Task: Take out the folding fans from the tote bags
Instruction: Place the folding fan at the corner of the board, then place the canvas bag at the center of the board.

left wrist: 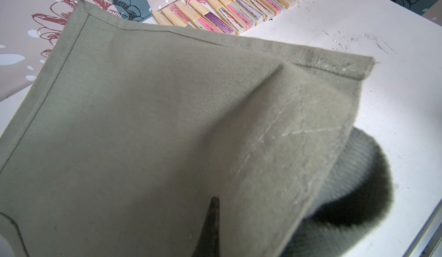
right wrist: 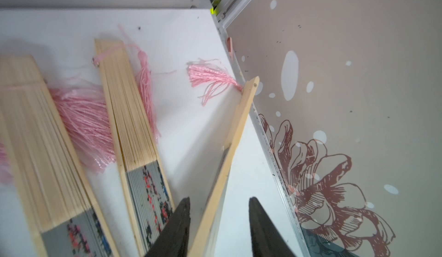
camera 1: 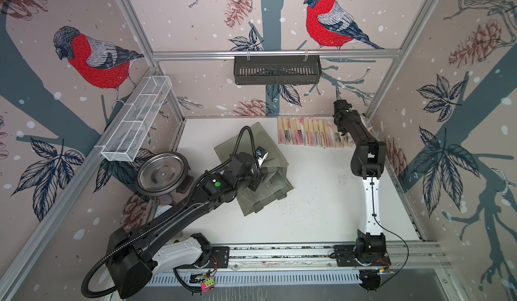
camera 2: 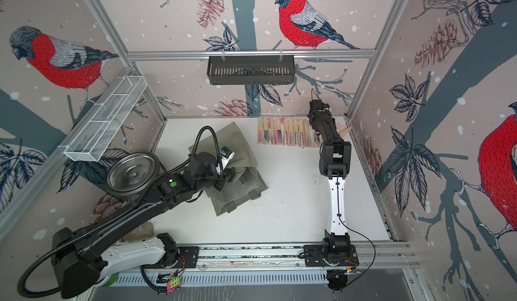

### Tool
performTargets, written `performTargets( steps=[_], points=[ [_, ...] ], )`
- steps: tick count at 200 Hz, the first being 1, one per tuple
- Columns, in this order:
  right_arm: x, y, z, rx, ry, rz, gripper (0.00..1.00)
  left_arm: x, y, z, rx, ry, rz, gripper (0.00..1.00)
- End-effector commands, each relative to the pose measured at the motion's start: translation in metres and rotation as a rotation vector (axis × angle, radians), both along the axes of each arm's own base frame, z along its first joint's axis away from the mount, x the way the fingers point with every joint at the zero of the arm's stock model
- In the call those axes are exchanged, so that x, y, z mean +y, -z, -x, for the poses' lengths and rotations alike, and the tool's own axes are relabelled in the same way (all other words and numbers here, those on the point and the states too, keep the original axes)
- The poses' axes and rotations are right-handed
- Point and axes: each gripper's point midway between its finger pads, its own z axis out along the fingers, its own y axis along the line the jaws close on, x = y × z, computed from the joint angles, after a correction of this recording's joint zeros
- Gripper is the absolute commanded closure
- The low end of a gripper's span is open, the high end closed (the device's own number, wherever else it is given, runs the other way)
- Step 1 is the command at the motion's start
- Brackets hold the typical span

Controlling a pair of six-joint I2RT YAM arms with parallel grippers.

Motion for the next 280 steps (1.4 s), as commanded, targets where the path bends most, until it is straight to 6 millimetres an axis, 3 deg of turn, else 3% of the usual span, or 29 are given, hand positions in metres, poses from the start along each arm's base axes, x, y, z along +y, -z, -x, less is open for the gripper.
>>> performTargets(
  steps=[1, 21, 41, 57, 81, 85, 90, 104, 130, 143, 152, 163, 181, 198, 242, 259, 280],
  points=[
    [0.011, -0.01, -0.005, -0.107, -0.001, -0.193, 0.56, -0.003, -0.005, 0.0, -0.008, 0.014, 0.017, 1.0],
    [0.006, -0.02, 0.004, -0.137, 0.046, -0.259, 0.55, -0.003, -0.004, 0.0, -0.009, 0.011, 0.015, 1.0],
    [0.016, -0.024, 0.018, -0.148, 0.066, -0.355, 0.55, -0.004, -0.005, 0.0, -0.006, 0.011, 0.026, 1.0],
    [0.045, -0.03, 0.03, -0.19, 0.0, -0.462, 0.54, -0.006, -0.008, 0.001, 0.0, 0.013, 0.044, 1.0],
    [0.094, -0.065, 0.063, -0.343, -0.115, -0.665, 0.5, -0.006, -0.025, -0.003, 0.01, -0.04, 0.092, 1.0],
    [0.105, -0.068, 0.071, -0.359, -0.145, -0.698, 0.49, -0.003, -0.025, -0.005, 0.016, -0.068, 0.097, 1.0],
    [0.116, -0.073, 0.083, -0.386, -0.169, -0.734, 0.48, -0.003, -0.041, -0.008, -0.006, -0.096, 0.132, 1.0],
    [0.151, -0.09, 0.118, -0.46, -0.262, -0.811, 0.44, 0.001, -0.059, -0.012, -0.027, -0.142, 0.174, 1.0],
    [0.229, -0.109, 0.196, -0.538, -0.47, -0.941, 0.34, 0.007, -0.074, -0.017, -0.019, -0.206, 0.203, 1.0],
    [0.254, -0.122, 0.238, -0.582, -0.538, -1.004, 0.32, 0.008, -0.078, -0.018, -0.005, -0.23, 0.211, 1.0],
    [0.268, -0.12, 0.268, -0.583, -0.565, -1.055, 0.29, 0.009, -0.08, -0.02, 0.001, -0.248, 0.212, 1.0],
    [0.286, -0.129, 0.301, -0.597, -0.628, -1.159, 0.16, 0.01, -0.081, -0.022, 0.008, -0.27, 0.217, 1.0],
    [0.295, -0.137, 0.347, -0.591, -0.653, -1.263, 0.12, 0.01, -0.082, -0.025, 0.017, -0.289, 0.22, 1.0],
    [0.304, -0.127, 0.386, -0.532, -0.63, -1.378, 0.05, 0.008, -0.082, -0.028, 0.027, -0.301, 0.223, 1.0],
    [0.342, -0.061, 0.466, -0.299, -0.572, -1.553, 0.05, 0.002, -0.088, -0.034, 0.041, -0.317, 0.236, 1.0],
    [0.359, -0.05, 0.481, -0.276, -0.58, -1.583, 0.05, -0.001, -0.089, -0.035, 0.048, -0.314, 0.239, 1.0],
    [0.374, -0.036, 0.479, -0.257, -0.54, -1.584, 0.06, -0.001, -0.089, -0.035, 0.056, -0.318, 0.234, 1.0]
  ],
)
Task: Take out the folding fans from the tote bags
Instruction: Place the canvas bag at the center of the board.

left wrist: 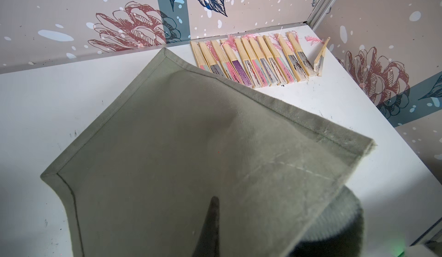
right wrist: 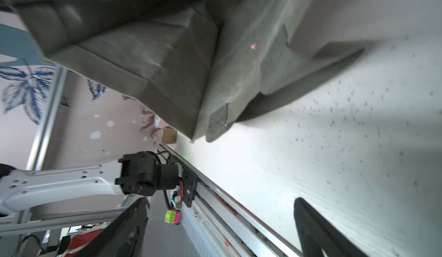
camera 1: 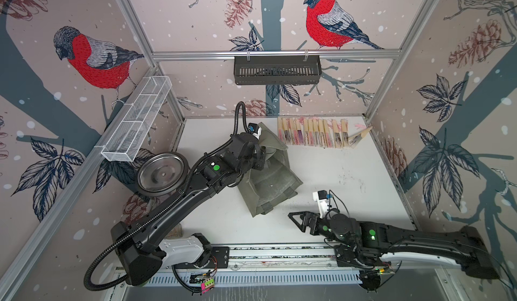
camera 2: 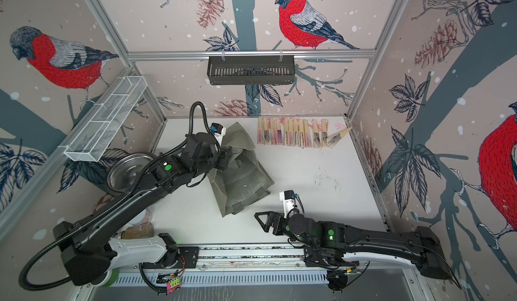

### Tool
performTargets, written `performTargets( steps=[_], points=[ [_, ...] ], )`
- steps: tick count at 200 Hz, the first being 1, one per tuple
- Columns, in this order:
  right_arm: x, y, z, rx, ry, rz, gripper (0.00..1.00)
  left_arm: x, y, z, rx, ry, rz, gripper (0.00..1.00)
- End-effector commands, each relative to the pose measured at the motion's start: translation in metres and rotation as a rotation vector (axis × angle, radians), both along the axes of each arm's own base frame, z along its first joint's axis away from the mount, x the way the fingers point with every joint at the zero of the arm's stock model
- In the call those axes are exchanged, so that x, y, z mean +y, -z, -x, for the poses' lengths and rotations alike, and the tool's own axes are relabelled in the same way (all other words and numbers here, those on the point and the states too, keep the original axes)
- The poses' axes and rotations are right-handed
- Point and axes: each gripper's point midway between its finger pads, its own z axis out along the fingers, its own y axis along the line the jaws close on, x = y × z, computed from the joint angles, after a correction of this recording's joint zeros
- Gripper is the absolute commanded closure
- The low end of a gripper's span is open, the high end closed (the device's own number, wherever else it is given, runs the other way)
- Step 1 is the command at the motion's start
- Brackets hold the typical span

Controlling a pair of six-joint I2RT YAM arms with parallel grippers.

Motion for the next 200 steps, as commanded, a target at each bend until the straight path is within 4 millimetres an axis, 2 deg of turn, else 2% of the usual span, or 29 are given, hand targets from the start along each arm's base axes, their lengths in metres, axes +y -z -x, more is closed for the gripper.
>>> performTargets(
  steps=[1, 14, 44, 64, 81, 93, 110, 118, 146, 169, 200],
  points=[
    [0.014, -0.014, -0.015, 0.041, 0.124, -0.14, 0.06, 0.002, -0.004, -0.002, 0.005, -0.031, 0.018, 1.0],
    [0.021, -0.012, -0.023, 0.041, 0.148, -0.168, 0.06, 0.004, -0.005, 0.0, 0.007, -0.035, 0.023, 1.0],
    [0.039, -0.004, -0.057, 0.08, 0.169, -0.175, 0.09, 0.005, -0.006, 0.004, 0.015, -0.035, 0.048, 1.0],
    [0.068, -0.006, -0.071, 0.087, 0.087, -0.154, 0.16, 0.004, -0.005, 0.007, 0.024, -0.029, 0.064, 1.0],
    [0.085, -0.001, -0.087, 0.095, 0.056, -0.119, 0.4, 0.006, -0.006, 0.01, 0.028, -0.031, 0.072, 1.0],
    [0.093, -0.004, -0.096, 0.106, 0.004, -0.109, 0.68, 0.011, -0.011, 0.01, 0.014, -0.044, 0.072, 1.0],
    [0.094, -0.026, -0.112, 0.051, -0.035, -0.037, 0.88, 0.024, -0.026, 0.004, -0.016, -0.077, 0.081, 1.0],
    [0.096, -0.04, -0.119, 0.029, -0.063, -0.009, 0.93, 0.031, -0.031, -0.001, -0.022, -0.091, 0.091, 1.0],
    [0.098, -0.097, -0.141, -0.055, -0.159, 0.072, 0.95, 0.057, -0.038, -0.021, -0.014, -0.145, 0.12, 1.0],
    [0.097, -0.123, -0.16, -0.066, -0.215, 0.105, 0.97, 0.071, -0.041, -0.033, -0.014, -0.176, 0.132, 1.0],
    [0.096, -0.151, -0.193, -0.084, -0.239, 0.127, 0.97, 0.079, -0.026, -0.044, 0.053, -0.177, 0.16, 1.0]
  ],
)
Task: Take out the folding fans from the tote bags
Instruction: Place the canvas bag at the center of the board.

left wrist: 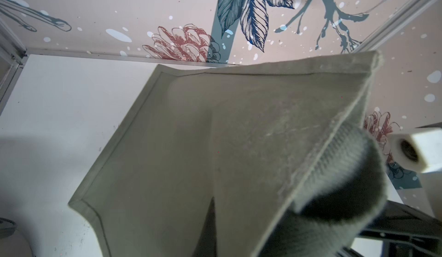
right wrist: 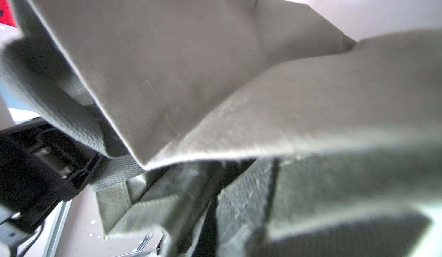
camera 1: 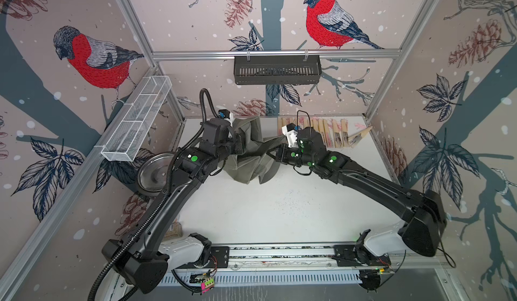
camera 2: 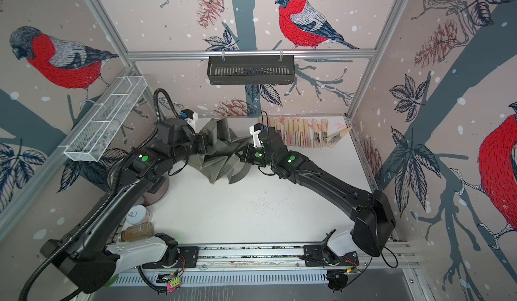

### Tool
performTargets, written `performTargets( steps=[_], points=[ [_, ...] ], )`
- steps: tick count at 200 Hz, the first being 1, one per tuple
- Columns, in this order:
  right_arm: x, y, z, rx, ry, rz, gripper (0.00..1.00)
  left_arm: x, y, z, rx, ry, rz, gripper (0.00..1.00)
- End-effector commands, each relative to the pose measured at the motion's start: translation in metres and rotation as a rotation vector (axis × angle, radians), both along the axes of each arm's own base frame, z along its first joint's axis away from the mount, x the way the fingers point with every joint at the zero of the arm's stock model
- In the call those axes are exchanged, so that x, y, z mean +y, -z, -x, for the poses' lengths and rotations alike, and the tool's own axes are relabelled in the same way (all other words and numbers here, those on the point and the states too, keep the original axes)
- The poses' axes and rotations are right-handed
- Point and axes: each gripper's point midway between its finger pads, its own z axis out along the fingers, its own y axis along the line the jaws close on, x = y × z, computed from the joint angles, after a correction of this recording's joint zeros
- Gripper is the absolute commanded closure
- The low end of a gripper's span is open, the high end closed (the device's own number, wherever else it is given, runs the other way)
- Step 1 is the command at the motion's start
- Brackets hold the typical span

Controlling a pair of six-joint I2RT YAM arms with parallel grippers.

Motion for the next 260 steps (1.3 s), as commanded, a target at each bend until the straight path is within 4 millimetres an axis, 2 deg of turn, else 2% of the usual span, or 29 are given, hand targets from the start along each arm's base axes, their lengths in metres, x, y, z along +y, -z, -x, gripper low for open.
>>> performTargets(
  steps=[1, 9, 41, 52, 78, 115, 123, 129, 151, 159, 165, 170, 184, 200, 213, 223, 229, 244, 245, 246, 247, 250, 257, 259, 260],
  points=[
    [-0.004, 0.005, 0.0, 0.02, -0.111, 0.087, 0.97, -0.006, 0.005, -0.001, 0.03, 0.05, 0.035, 1.0],
    [-0.006, 0.004, -0.008, 0.036, -0.115, 0.094, 0.98, -0.004, 0.009, -0.003, 0.039, 0.044, 0.036, 1.0],
    [-0.018, -0.029, -0.052, 0.035, -0.107, 0.07, 0.98, -0.002, 0.016, -0.007, 0.1, 0.068, 0.111, 1.0],
    [-0.024, -0.031, -0.067, 0.052, -0.1, 0.065, 0.98, -0.002, 0.018, -0.011, 0.121, 0.081, 0.137, 1.0],
    [-0.025, -0.009, -0.092, 0.124, -0.124, 0.107, 0.98, -0.006, 0.04, -0.013, 0.194, 0.121, 0.182, 1.0],
    [-0.018, 0.024, -0.109, 0.18, -0.132, 0.144, 0.97, -0.001, 0.062, -0.021, 0.216, 0.098, 0.182, 0.96],
    [-0.019, 0.025, -0.114, 0.178, -0.123, 0.146, 0.95, 0.001, 0.06, -0.025, 0.209, 0.098, 0.177, 0.9],
    [-0.019, 0.024, -0.118, 0.172, -0.115, 0.148, 0.89, 0.004, 0.057, -0.028, 0.201, 0.095, 0.173, 0.83],
    [-0.017, 0.005, -0.126, 0.103, -0.113, 0.146, 0.53, 0.015, 0.039, -0.04, 0.153, 0.07, 0.158, 0.55],
    [-0.018, -0.003, -0.13, 0.067, -0.108, 0.16, 0.44, 0.019, 0.029, -0.043, 0.123, 0.062, 0.148, 0.45],
    [-0.02, -0.01, -0.131, 0.037, -0.106, 0.172, 0.39, 0.022, 0.021, -0.044, 0.094, 0.056, 0.14, 0.33],
    [-0.022, -0.016, -0.132, 0.016, -0.105, 0.18, 0.36, 0.024, 0.014, -0.044, 0.066, 0.053, 0.131, 0.27],
    [-0.028, -0.032, -0.13, -0.053, -0.099, 0.203, 0.3, 0.037, -0.013, -0.043, -0.035, 0.004, 0.104, 0.18],
    [-0.035, -0.053, -0.122, -0.149, -0.099, 0.211, 0.27, 0.06, -0.044, -0.037, -0.177, -0.102, 0.064, 0.15],
    [-0.05, -0.07, -0.118, -0.257, -0.049, 0.251, 0.26, 0.084, -0.067, -0.025, -0.319, -0.21, 0.044, 0.15],
    [-0.065, -0.089, -0.112, -0.363, 0.004, 0.255, 0.25, 0.1, -0.074, -0.011, -0.427, -0.278, 0.032, 0.15],
    [-0.078, -0.092, -0.109, -0.409, 0.048, 0.253, 0.25, 0.109, -0.079, -0.001, -0.501, -0.313, 0.035, 0.15],
    [-0.124, -0.111, -0.097, -0.574, 0.229, 0.207, 0.22, 0.128, -0.064, 0.022, -0.617, -0.404, 0.052, 0.15],
    [-0.127, -0.118, -0.096, -0.596, 0.244, 0.198, 0.22, 0.129, -0.063, 0.023, -0.624, -0.41, 0.053, 0.15],
    [-0.131, -0.113, -0.094, -0.594, 0.254, 0.205, 0.21, 0.131, -0.061, 0.024, -0.63, -0.415, 0.055, 0.15],
    [-0.135, -0.119, -0.093, -0.618, 0.271, 0.194, 0.21, 0.131, -0.058, 0.025, -0.632, -0.42, 0.054, 0.15],
    [-0.146, -0.112, -0.088, -0.641, 0.306, 0.199, 0.19, 0.135, -0.054, 0.029, -0.648, -0.438, 0.057, 0.15],
    [-0.176, -0.111, -0.081, -0.718, 0.44, 0.186, 0.13, 0.143, -0.038, 0.035, -0.667, -0.477, 0.058, 0.15],
    [-0.186, -0.119, -0.075, -0.753, 0.483, 0.168, 0.11, 0.145, -0.033, 0.037, -0.67, -0.488, 0.058, 0.15],
    [-0.191, -0.11, -0.076, -0.742, 0.497, 0.181, 0.1, 0.146, -0.03, 0.038, -0.672, -0.493, 0.058, 0.15]
  ],
)
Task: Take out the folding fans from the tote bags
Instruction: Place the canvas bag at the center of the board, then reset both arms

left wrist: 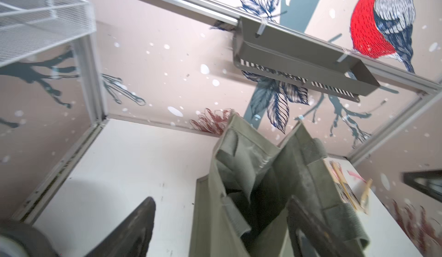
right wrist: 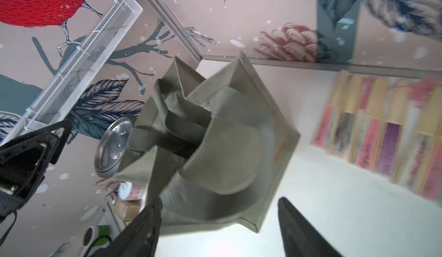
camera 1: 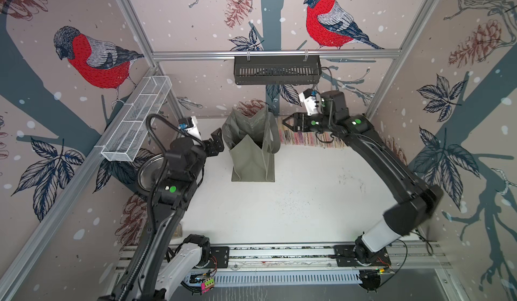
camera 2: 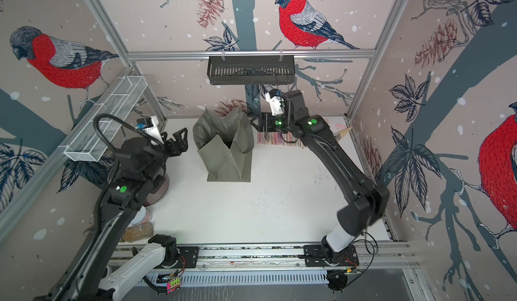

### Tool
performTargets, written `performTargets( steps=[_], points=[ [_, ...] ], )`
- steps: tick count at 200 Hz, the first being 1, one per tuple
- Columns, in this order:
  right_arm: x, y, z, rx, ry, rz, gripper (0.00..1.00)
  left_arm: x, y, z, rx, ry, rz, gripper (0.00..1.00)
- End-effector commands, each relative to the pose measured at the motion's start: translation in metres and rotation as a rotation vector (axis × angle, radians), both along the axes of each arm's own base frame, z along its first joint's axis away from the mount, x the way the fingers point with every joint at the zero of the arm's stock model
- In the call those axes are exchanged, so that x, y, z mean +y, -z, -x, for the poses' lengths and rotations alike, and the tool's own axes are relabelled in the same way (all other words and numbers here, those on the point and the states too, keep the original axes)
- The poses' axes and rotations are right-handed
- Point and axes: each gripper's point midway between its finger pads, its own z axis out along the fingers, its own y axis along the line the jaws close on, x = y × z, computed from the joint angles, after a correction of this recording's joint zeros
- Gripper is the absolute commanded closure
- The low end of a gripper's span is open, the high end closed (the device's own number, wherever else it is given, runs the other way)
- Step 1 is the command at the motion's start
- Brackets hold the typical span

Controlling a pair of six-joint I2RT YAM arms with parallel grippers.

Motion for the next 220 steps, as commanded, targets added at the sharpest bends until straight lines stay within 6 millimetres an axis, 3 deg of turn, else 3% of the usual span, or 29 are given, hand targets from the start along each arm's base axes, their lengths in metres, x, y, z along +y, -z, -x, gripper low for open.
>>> performTargets(
  steps=[1, 13, 25, 36, 67, 87, 108, 117, 134, 146, 159, 168, 180, 183, 187, 198, 205, 220],
  points=[
    [-0.083, -0.039, 0.0, -0.429, 0.351, -0.09, 0.09, 0.041, -0.002, 0.014, -0.226, -0.222, 0.031, 0.15],
    [-0.135, -0.024, 0.023, -0.547, 0.539, -0.13, 0.0, 0.05, 0.03, 0.019, -0.239, -0.273, 0.034, 0.15],
    [-0.18, 0.01, 0.038, -0.583, 0.71, -0.105, 0.0, 0.052, 0.068, 0.019, -0.221, -0.286, 0.019, 0.15],
    [-0.204, 0.048, 0.046, -0.569, 0.8, -0.022, 0.0, 0.054, 0.097, 0.019, -0.207, -0.3, 0.003, 0.16],
    [-0.24, 0.155, 0.048, -0.432, 0.893, 0.269, 0.01, 0.06, 0.166, 0.02, -0.13, -0.333, -0.184, 0.17],
    [-0.251, 0.195, 0.041, -0.356, 0.879, 0.377, 0.02, 0.058, 0.193, 0.006, -0.016, -0.314, -0.274, 0.16],
    [-0.272, 0.218, 0.031, -0.364, 0.928, 0.395, 0.02, 0.058, 0.195, -0.013, -0.004, -0.321, -0.311, 0.16],
    [-0.287, 0.209, 0.023, -0.408, 1.01, 0.371, 0.05, 0.057, 0.191, -0.019, -0.036, -0.315, -0.327, 0.15],
    [-0.285, 0.201, 0.012, -0.487, 0.963, 0.368, 0.06, 0.053, 0.2, -0.038, -0.026, -0.253, -0.308, 0.14],
    [-0.298, 0.224, 0.001, -0.409, 0.985, 0.347, 0.08, 0.056, 0.214, -0.049, -0.007, -0.241, -0.294, 0.14],
    [-0.274, 0.216, 0.007, -0.549, 0.875, 0.348, 0.12, 0.053, 0.216, -0.053, -0.04, -0.223, -0.331, 0.15],
    [-0.268, 0.216, 0.007, -0.544, 0.853, 0.379, 0.13, 0.046, 0.217, -0.053, -0.044, -0.182, -0.345, 0.15],
    [-0.273, 0.225, -0.003, -0.463, 0.866, 0.387, 0.12, 0.041, 0.225, -0.061, 0.017, -0.148, -0.354, 0.14],
    [-0.277, 0.227, -0.005, -0.451, 0.881, 0.385, 0.03, 0.042, 0.226, -0.063, 0.039, -0.15, -0.343, 0.13],
    [-0.282, 0.229, -0.008, -0.432, 0.904, 0.38, 0.0, 0.043, 0.23, -0.066, 0.069, -0.142, -0.327, 0.11],
    [-0.282, 0.23, -0.008, -0.421, 0.897, 0.385, 0.0, 0.049, 0.231, -0.074, 0.081, -0.125, -0.284, 0.09],
    [-0.282, 0.23, -0.008, -0.426, 0.9, 0.385, 0.0, 0.05, 0.232, -0.074, 0.091, -0.109, -0.27, 0.0],
    [-0.28, 0.23, -0.008, -0.424, 0.899, 0.392, 0.0, 0.049, 0.23, -0.073, 0.081, -0.105, -0.269, 0.0]
  ],
)
